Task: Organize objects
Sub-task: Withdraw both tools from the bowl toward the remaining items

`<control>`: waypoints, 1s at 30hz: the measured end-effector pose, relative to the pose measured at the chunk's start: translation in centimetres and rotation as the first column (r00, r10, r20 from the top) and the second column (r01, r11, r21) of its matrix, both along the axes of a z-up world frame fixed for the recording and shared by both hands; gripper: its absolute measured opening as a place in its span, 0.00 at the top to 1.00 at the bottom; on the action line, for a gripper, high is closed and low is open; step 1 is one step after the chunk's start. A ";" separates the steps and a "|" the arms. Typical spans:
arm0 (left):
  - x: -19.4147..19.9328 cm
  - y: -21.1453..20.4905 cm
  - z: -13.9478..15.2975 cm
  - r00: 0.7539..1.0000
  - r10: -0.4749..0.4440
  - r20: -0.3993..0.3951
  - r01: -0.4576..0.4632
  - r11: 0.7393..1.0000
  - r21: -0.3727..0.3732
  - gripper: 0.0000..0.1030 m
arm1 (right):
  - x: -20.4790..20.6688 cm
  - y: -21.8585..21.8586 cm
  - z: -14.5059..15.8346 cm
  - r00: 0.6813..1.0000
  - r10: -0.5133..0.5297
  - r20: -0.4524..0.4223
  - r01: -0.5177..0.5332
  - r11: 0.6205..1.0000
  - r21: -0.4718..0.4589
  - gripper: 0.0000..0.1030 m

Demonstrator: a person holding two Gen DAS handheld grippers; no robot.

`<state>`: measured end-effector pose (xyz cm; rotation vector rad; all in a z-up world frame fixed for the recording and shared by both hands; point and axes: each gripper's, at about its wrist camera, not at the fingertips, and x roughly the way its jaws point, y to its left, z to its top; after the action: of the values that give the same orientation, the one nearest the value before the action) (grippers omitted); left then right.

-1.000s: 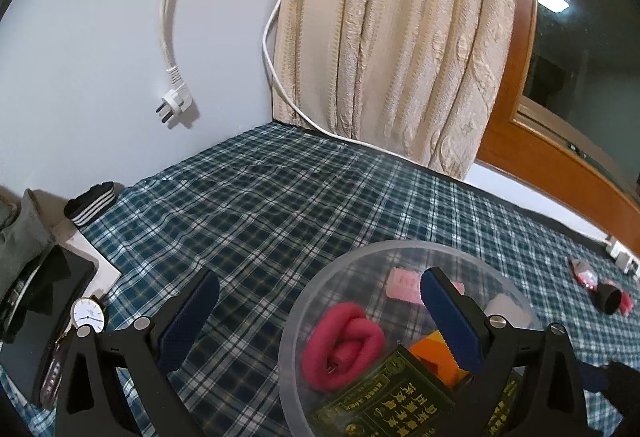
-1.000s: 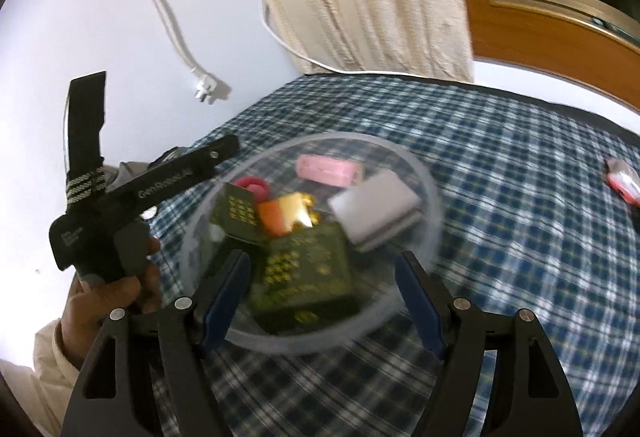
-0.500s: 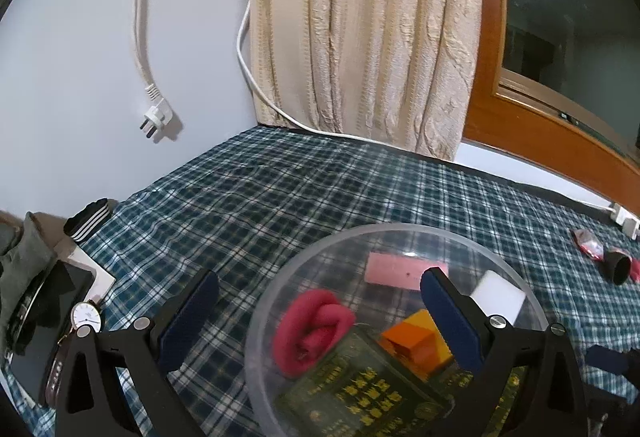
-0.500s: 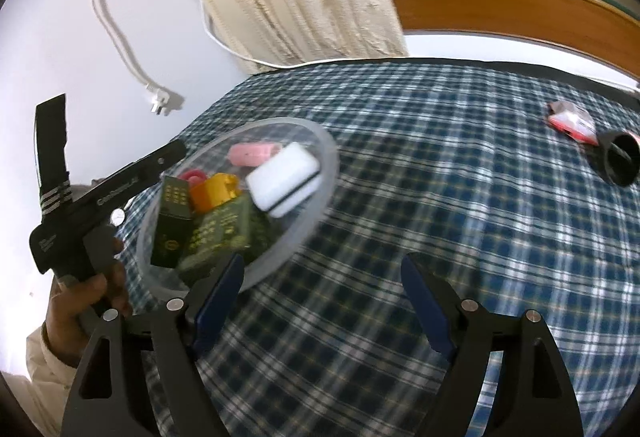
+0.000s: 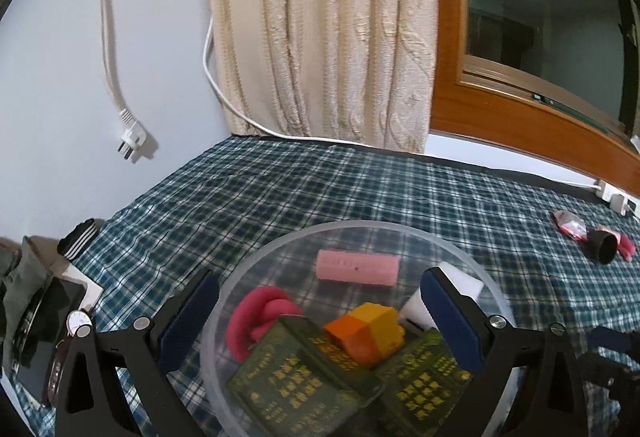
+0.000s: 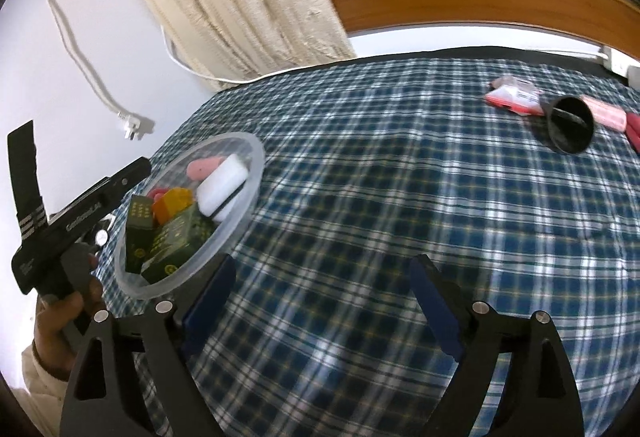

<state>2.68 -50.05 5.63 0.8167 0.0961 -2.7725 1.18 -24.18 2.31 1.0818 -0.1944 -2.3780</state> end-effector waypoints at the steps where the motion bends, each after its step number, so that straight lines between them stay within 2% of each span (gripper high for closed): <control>1: 0.0 0.3 0.1 1.000 -0.004 0.000 0.004 1.000 -0.006 0.01 | 0.1 0.4 0.0 1.000 -0.006 0.001 0.006 1.000 -0.002 0.13; 18: -0.4 6.1 0.9 0.993 -0.117 0.021 0.118 0.991 -0.064 0.01 | -0.3 6.4 -0.1 0.992 -0.124 0.022 0.124 0.992 -0.009 0.13; 30: -1.0 10.9 0.4 0.973 -0.224 0.064 0.228 0.971 -0.065 0.01 | -1.3 12.6 -0.2 0.970 -0.242 0.018 0.242 0.970 0.015 0.13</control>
<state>1.73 -39.12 6.07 0.9399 -0.1148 -2.9399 -0.17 -11.56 2.15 1.1443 -0.3362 -2.5873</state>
